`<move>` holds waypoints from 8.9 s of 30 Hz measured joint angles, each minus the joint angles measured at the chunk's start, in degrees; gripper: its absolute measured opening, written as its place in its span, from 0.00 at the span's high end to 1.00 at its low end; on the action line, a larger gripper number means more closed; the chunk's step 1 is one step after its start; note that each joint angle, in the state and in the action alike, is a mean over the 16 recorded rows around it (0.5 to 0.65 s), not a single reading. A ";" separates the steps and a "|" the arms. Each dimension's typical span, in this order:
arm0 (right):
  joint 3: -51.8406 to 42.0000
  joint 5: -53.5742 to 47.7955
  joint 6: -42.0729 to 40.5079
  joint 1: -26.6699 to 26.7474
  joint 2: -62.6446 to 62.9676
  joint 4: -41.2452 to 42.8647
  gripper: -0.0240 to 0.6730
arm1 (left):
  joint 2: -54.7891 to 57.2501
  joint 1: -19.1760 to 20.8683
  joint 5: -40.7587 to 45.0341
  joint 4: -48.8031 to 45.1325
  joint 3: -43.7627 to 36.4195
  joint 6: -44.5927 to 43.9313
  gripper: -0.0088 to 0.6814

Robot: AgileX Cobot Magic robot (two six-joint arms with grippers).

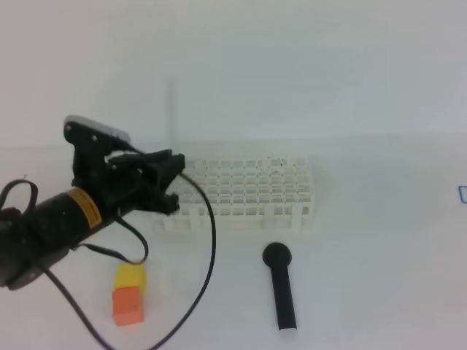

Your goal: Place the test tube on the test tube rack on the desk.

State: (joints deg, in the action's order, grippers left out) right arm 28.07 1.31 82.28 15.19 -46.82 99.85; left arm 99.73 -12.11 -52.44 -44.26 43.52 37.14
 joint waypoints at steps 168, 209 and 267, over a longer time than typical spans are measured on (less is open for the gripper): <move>6.79 56.55 -12.66 0.02 -17.00 -30.13 0.55 | -9.27 -27.54 -22.54 -16.78 -4.13 15.12 0.98; -0.06 27.98 -12.81 0.15 14.98 -20.24 0.78 | -74.70 -27.34 37.92 -56.53 -11.86 74.09 0.99; 64.07 44.42 -76.46 28.67 -86.13 -88.54 0.78 | -84.65 -27.33 71.19 -57.57 -32.37 75.89 0.99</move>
State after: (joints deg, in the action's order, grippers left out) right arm 92.14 45.73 5.81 43.86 -132.95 11.32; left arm 15.07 -39.44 18.75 -101.82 11.15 113.03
